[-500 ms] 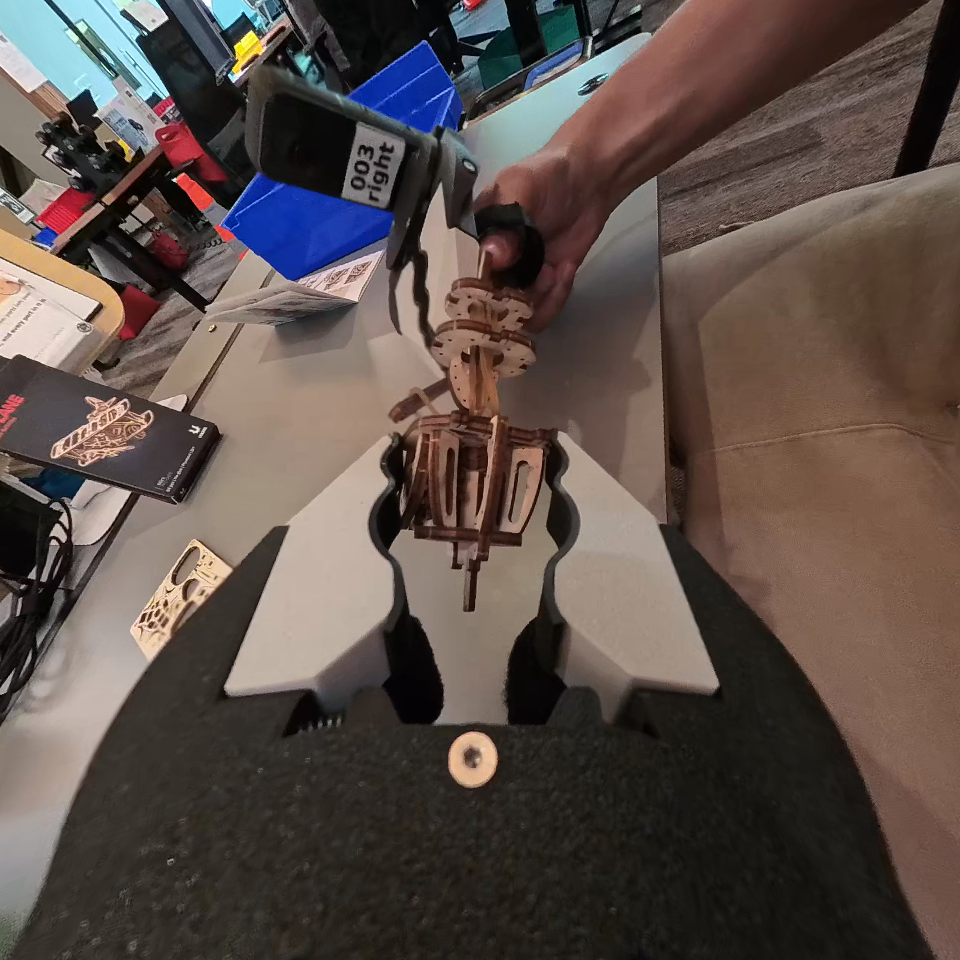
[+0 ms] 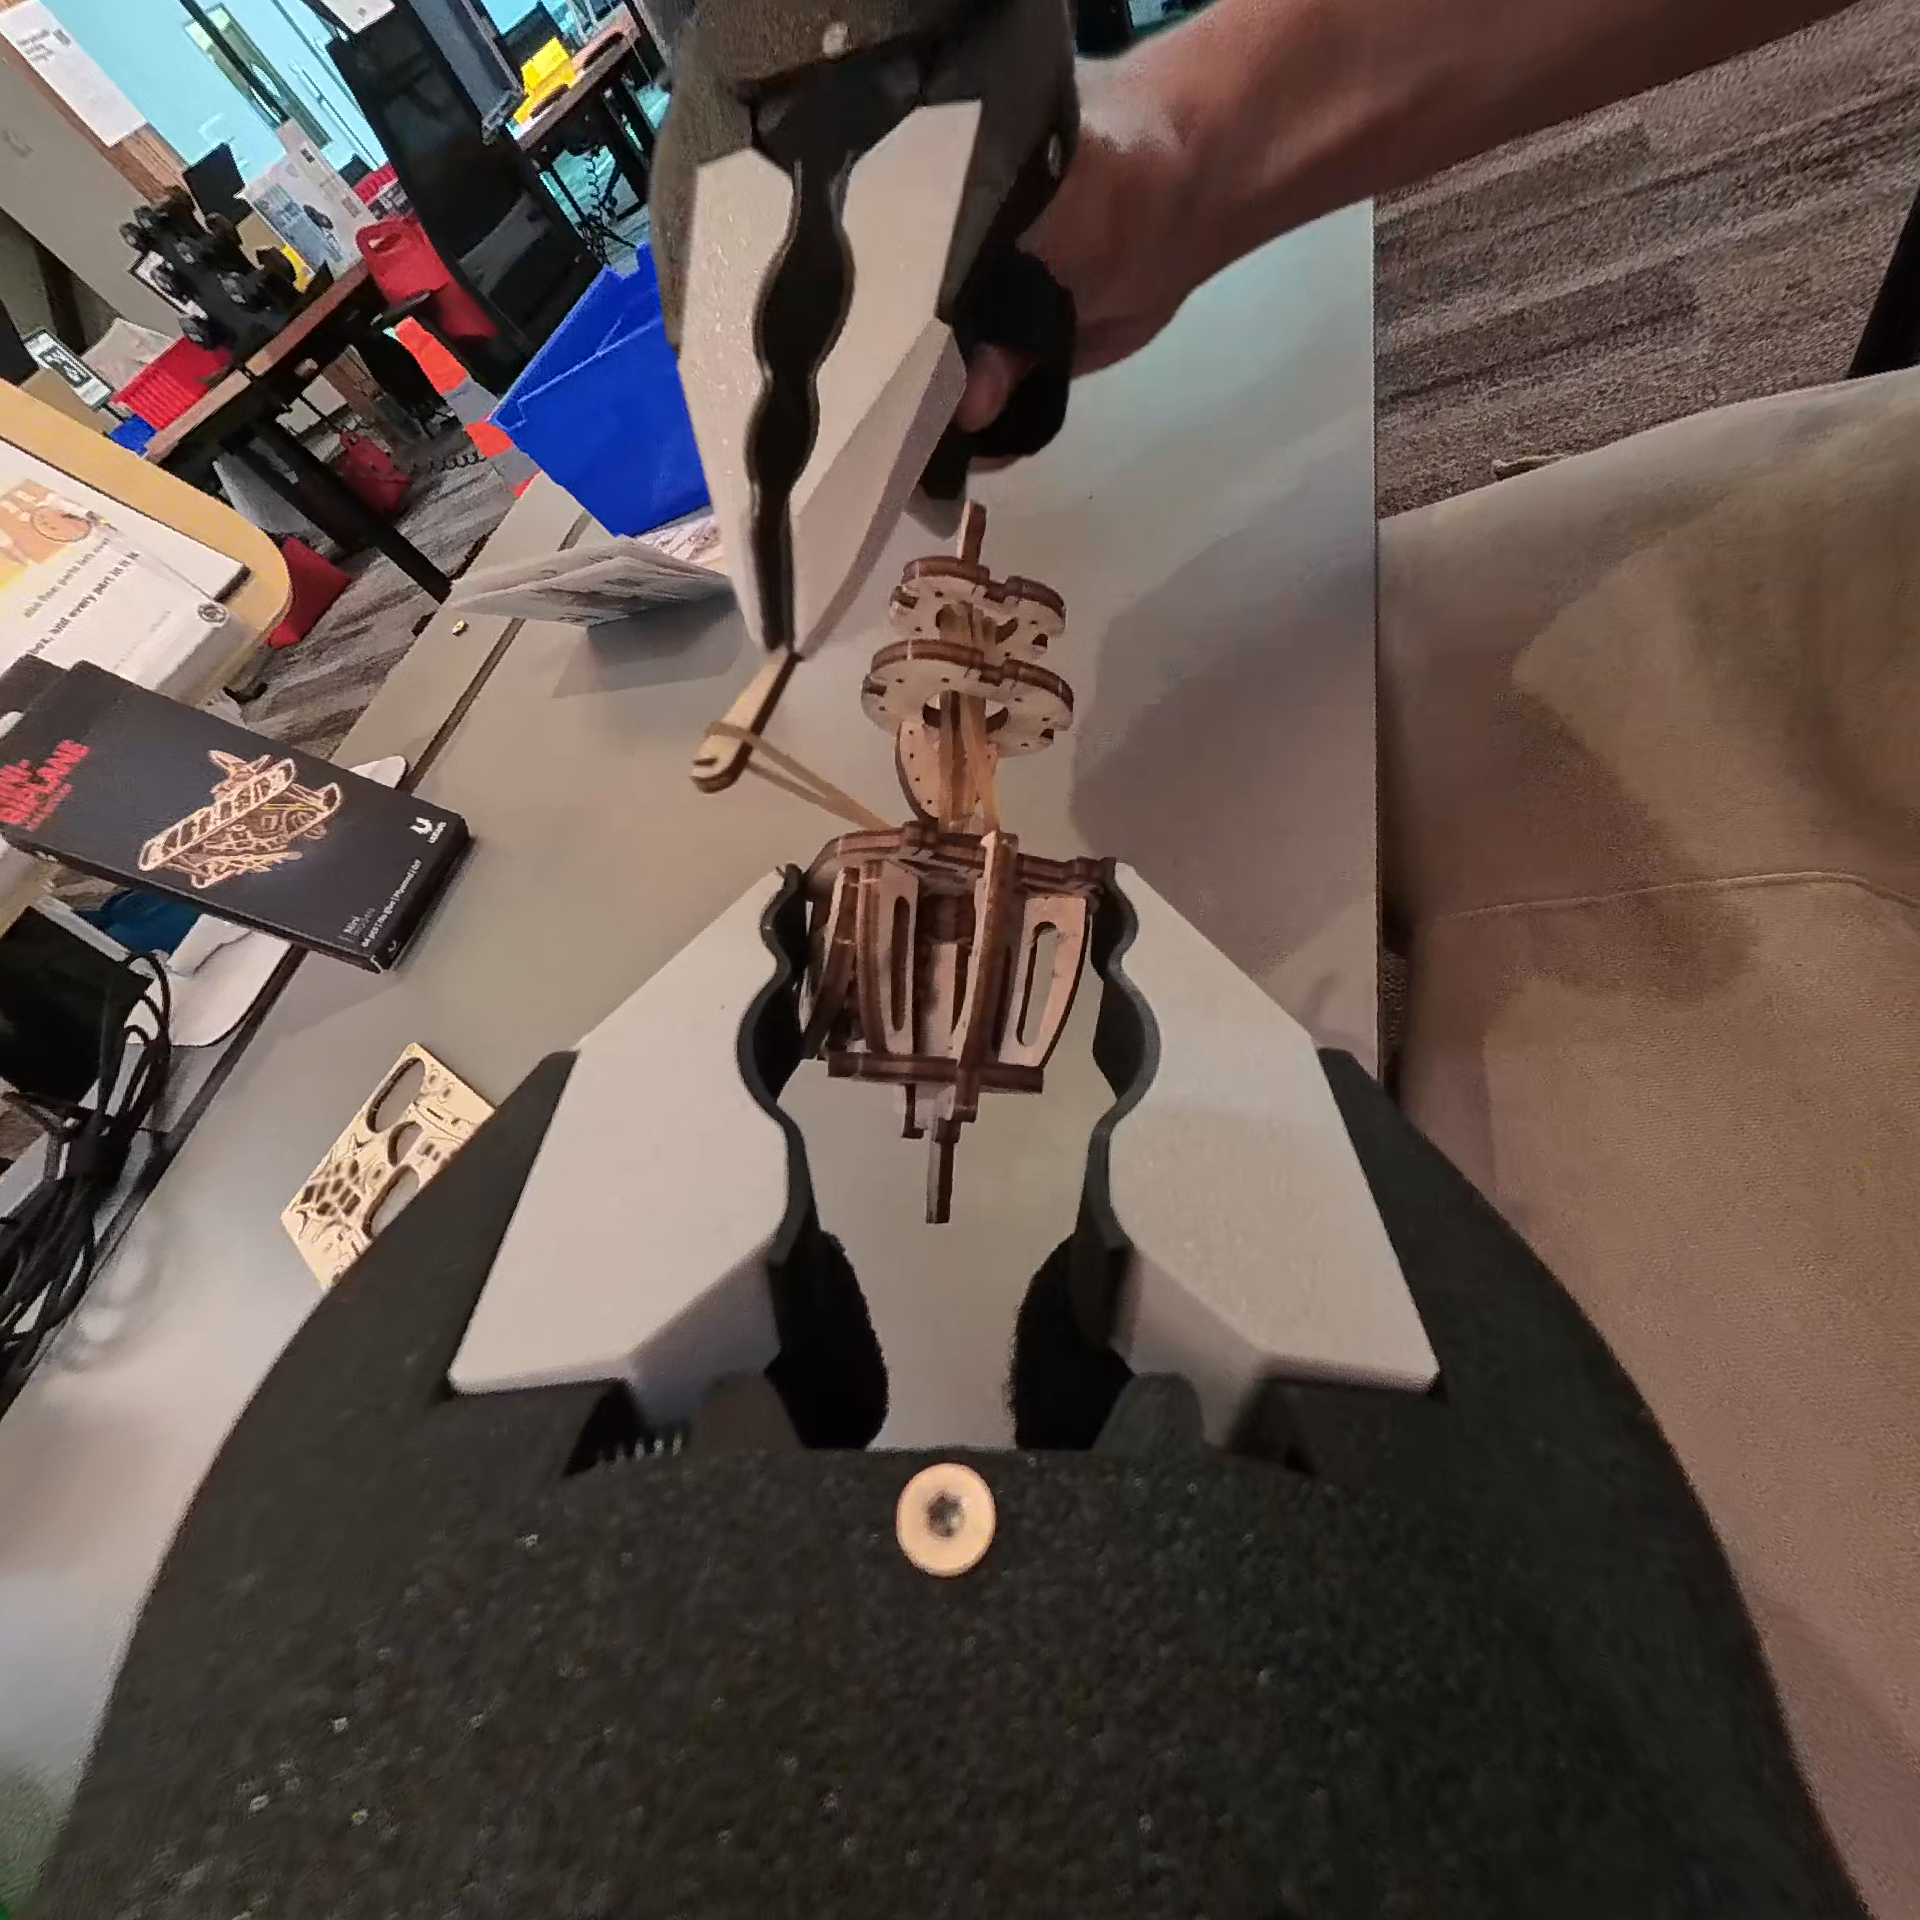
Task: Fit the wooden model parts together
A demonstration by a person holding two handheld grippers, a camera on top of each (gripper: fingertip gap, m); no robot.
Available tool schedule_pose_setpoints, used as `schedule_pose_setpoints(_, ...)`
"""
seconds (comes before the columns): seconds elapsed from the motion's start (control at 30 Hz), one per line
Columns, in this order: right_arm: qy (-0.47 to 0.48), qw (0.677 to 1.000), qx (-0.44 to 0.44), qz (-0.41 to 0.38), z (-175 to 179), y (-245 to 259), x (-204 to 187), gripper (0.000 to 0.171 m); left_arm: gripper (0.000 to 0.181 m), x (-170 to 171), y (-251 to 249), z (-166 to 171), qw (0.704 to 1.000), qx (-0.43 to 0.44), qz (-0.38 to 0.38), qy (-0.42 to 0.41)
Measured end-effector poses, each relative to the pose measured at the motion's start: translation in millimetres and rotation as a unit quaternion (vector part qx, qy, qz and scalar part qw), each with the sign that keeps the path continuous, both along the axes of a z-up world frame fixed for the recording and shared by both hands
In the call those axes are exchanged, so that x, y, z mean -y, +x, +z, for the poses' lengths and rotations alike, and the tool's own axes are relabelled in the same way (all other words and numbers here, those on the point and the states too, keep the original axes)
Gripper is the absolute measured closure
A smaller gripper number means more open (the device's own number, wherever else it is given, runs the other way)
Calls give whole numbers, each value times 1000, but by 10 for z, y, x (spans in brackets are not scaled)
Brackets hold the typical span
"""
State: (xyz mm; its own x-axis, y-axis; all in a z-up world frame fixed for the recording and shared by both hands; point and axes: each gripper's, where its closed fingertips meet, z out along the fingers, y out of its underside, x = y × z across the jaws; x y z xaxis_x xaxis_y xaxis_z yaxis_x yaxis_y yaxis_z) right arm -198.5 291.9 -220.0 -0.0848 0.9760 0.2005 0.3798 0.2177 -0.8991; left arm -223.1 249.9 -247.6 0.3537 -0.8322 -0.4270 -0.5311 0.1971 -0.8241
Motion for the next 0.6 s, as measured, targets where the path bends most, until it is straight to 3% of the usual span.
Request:
schedule_pose_setpoints(0.13,29,1000,-3,-1,92,-93,70,168,129,1,29,56,1000,6,-4,6)
schedule_pose_setpoints(0.47,-197,976,81,35,25,-210,239,169,130,-114,-13,-153,992,-109,37,57)
schedule_pose_setpoints(0.6,-184,975,120,17,-94,-278,271,169,130,-119,-17,-178,991,-113,39,52)
